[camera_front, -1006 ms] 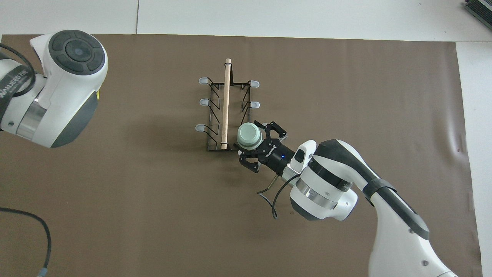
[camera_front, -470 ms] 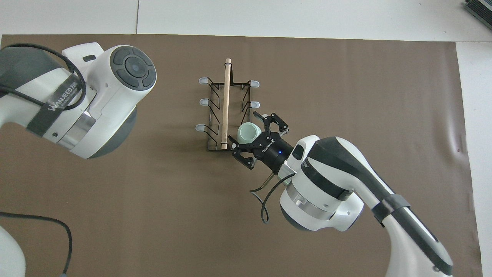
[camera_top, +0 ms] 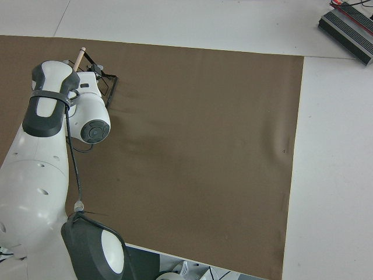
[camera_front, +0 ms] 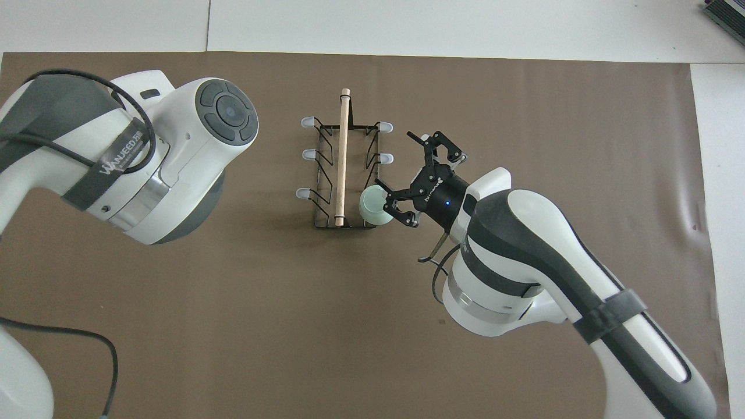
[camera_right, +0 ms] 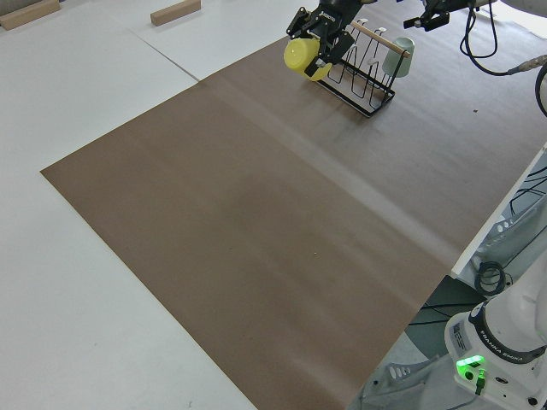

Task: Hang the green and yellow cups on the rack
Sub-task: 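Open the right gripper and withdraw while the left gripper carries the yellow cup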

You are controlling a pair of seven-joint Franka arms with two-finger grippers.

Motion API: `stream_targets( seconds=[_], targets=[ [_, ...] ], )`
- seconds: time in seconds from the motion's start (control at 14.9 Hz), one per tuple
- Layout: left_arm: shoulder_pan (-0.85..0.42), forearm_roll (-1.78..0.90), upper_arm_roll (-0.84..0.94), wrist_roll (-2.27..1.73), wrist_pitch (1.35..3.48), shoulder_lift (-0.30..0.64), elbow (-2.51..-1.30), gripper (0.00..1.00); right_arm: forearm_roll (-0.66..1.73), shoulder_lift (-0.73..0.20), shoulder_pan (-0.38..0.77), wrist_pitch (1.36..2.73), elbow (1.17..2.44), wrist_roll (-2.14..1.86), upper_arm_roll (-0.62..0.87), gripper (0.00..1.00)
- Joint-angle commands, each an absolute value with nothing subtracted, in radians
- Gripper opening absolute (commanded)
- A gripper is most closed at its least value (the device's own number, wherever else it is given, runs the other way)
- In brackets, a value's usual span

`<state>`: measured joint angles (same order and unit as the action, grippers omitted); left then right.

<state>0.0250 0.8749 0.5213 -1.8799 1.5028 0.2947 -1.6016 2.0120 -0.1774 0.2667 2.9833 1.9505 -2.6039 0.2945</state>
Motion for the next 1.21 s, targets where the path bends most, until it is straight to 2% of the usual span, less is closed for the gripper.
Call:
stream_targets(
  seconds=[0.0,0.13,0.27,0.47,0.67,0.8,1.01,1.14],
  targets=[
    [-0.035,0.908,0.506,-1.93,1.436,0.342,-1.549,0.0,1.841,-0.181,0.218,2.987,1.962,-2.602,0.305,1.0],
    [-0.06,0.916,0.506,-1.944,1.425,0.347,-1.548,0.0,1.725,-0.183,0.177,2.961,1.973,-2.603,0.305,1.0],
    [-0.095,0.92,0.506,-1.965,1.416,0.354,-1.548,0.0,1.591,-0.181,0.117,2.868,1.974,-2.603,0.301,1.0],
    [-0.156,0.952,0.505,-2.017,1.384,0.403,-1.539,0.0,1.357,-0.175,0.005,2.662,1.973,-2.541,0.293,1.0],
    [-0.221,0.973,0.505,-2.066,1.326,0.474,-1.427,0.0,1.0,-0.175,-0.125,2.408,1.924,-2.297,0.291,1.0],
    [-0.276,0.997,0.474,-2.089,1.316,0.491,-1.419,0.0,0.832,-0.167,-0.191,2.259,1.884,-2.163,0.291,1.0],
    [-0.412,1.023,0.356,-2.102,1.318,0.512,-1.408,0.0,0.665,-0.112,-0.228,2.125,1.868,-2.051,0.291,1.0],
    [-0.471,1.025,0.293,-2.103,1.316,0.543,-1.352,0.0,0.518,-0.063,-0.236,2.054,1.867,-1.956,0.291,1.0]
  ],
)
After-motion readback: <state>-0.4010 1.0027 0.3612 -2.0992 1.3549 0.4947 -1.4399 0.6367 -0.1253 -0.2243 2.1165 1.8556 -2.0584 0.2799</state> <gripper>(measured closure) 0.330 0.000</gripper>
